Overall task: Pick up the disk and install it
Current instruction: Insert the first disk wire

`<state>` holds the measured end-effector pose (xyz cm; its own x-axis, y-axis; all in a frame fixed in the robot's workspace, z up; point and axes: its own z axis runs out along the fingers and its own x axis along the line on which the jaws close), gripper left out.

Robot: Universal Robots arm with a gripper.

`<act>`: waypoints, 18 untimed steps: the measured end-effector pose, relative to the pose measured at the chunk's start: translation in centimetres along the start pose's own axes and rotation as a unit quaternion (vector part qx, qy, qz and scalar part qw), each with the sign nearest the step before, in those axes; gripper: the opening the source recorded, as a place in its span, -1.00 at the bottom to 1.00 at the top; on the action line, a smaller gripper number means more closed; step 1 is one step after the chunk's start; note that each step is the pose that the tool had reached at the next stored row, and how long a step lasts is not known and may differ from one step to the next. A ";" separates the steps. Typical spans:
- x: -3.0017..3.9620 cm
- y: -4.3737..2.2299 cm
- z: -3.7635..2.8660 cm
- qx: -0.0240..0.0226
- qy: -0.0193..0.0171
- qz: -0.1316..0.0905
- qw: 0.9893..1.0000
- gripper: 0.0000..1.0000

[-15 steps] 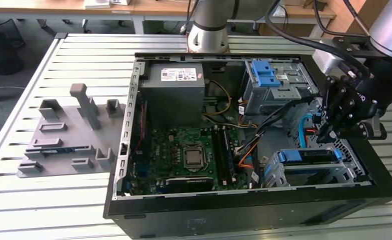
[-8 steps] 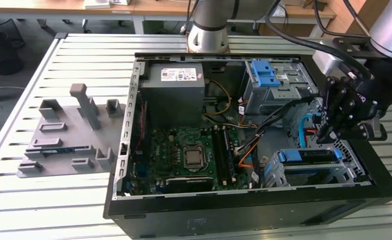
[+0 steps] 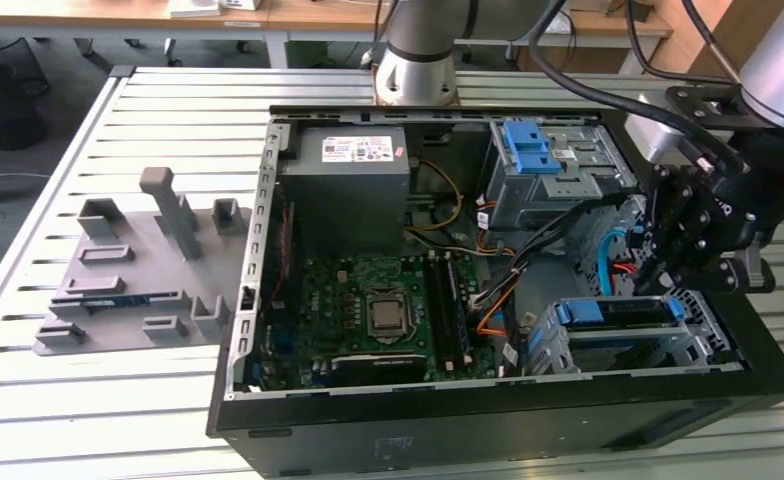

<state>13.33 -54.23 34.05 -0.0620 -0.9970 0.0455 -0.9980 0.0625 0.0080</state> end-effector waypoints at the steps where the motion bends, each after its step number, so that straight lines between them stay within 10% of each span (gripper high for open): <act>1: 0.01 0.02 0.01 0.000 0.000 0.000 1.000 -0.67; 18: 0.74 -0.02 0.35 0.000 0.000 0.000 1.000 -0.67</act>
<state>13.30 -54.99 33.74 -0.0622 -0.9970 0.0457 -0.9980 0.0626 0.0087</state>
